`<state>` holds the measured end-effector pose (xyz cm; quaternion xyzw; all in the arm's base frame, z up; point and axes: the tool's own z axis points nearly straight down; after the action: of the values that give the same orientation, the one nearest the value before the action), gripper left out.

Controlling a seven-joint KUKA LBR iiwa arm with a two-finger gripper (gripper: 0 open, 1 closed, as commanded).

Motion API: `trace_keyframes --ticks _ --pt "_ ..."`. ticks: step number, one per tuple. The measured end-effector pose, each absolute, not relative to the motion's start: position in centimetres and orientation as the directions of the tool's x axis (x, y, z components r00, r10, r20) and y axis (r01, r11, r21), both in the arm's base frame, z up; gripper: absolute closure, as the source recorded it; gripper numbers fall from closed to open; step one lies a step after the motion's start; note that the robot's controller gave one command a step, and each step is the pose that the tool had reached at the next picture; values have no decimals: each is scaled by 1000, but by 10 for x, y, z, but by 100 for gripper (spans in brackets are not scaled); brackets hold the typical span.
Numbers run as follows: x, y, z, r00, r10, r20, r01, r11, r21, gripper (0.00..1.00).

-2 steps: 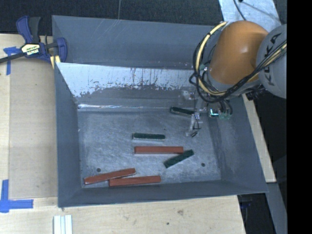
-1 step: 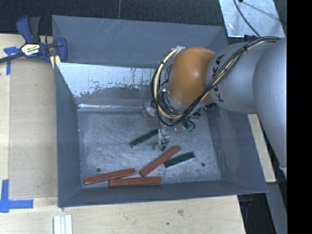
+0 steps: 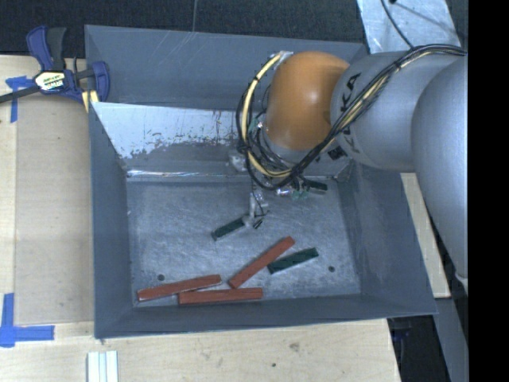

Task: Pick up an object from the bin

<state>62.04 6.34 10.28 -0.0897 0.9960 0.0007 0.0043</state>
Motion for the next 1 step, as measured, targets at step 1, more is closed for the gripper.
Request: trace_keyframes --ticks 1 --pt "608 62 109 -989 -149 -1 -149 989 0 0"
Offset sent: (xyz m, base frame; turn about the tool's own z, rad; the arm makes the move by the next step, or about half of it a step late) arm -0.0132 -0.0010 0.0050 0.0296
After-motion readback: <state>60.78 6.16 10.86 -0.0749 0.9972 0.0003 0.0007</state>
